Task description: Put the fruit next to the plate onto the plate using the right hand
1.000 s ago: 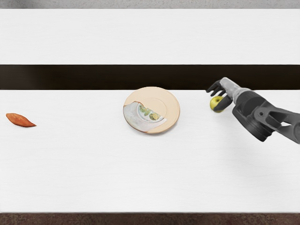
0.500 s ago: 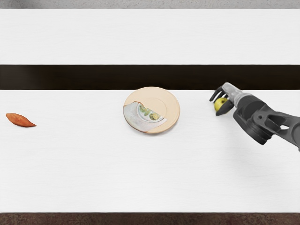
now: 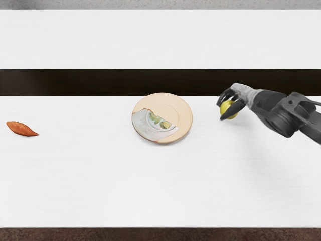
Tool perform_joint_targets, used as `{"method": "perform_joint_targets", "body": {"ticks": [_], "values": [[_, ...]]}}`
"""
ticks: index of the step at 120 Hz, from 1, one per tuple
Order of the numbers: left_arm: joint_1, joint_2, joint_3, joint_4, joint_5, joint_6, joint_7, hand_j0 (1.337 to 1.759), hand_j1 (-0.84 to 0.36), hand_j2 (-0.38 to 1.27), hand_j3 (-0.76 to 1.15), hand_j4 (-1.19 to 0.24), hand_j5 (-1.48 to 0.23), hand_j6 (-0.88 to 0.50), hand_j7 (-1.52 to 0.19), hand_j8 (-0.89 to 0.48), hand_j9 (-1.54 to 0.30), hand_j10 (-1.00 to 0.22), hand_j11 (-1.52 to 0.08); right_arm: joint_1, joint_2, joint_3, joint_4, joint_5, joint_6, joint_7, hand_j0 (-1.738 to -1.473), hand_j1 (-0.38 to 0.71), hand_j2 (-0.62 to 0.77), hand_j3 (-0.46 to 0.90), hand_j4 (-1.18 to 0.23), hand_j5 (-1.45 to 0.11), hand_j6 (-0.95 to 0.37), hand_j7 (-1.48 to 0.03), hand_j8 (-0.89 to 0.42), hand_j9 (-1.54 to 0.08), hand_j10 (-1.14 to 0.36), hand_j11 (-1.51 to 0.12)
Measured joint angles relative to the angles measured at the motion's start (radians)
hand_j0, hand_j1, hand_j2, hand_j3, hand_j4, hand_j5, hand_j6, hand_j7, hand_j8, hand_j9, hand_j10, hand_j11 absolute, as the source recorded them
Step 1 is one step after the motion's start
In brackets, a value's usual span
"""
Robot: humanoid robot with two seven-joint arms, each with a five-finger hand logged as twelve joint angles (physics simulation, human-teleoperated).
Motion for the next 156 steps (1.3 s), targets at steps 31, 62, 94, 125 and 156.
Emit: {"method": "perform_joint_targets", "body": {"ticks": [31,62,94,125,156], "values": [[0.0,0.0,0.0,0.0,0.0,0.0,0.0,1.658,0.06,0.05,0.0,-0.24,-0.32,-0.24,-0.32,-0.24,-0.32,-0.24,-0.32,0.004,0.006,0.137,0.0,0.153,0.212,0.002,-1.637,0.31,0.13,0.0,-0.86,-1.13,-0.46,-1.13,-0.26,-1.14,-0.41,-1.2],[0.0,0.0,0.0,0.0,0.0,0.0,0.0,1.658,0.06,0.05,0.0,-0.24,-0.32,-0.24,-0.32,-0.24,-0.32,-0.24,-0.32,0.021,0.098,0.181,0.0,0.194,0.247,0.001,-1.638,0.31,0.12,0.0,-0.86,-1.14,-0.46,-1.13,-0.25,-1.15,-0.4,-1.21],[0.0,0.0,0.0,0.0,0.0,0.0,0.0,1.658,0.06,0.05,0.0,-0.24,-0.32,-0.24,-0.32,-0.24,-0.32,-0.24,-0.32,0.04,0.207,0.17,-0.007,0.156,0.25,0.002,-1.638,0.31,0.12,0.0,-0.86,-1.15,-0.46,-1.13,-0.25,-1.16,-0.41,-1.21],[0.0,0.0,0.0,0.0,0.0,0.0,0.0,1.658,0.06,0.05,0.0,-0.24,-0.32,-0.24,-0.32,-0.24,-0.32,-0.24,-0.32,0.056,0.308,0.141,-0.083,0.053,0.248,0.005,-1.637,0.32,0.13,0.0,-0.87,-1.13,-0.45,-1.13,-0.24,-1.16,-0.41,-1.2],[0.0,0.0,0.0,0.0,0.0,0.0,0.0,1.658,0.06,0.05,0.0,-0.24,-0.32,-0.24,-0.32,-0.24,-0.32,-0.24,-0.32,0.059,0.349,0.132,-0.129,0.021,0.246,0.004,-1.641,0.27,0.05,0.0,-0.74,-0.94,-0.53,-0.96,-0.33,-0.96,-0.44,-0.99]]}}
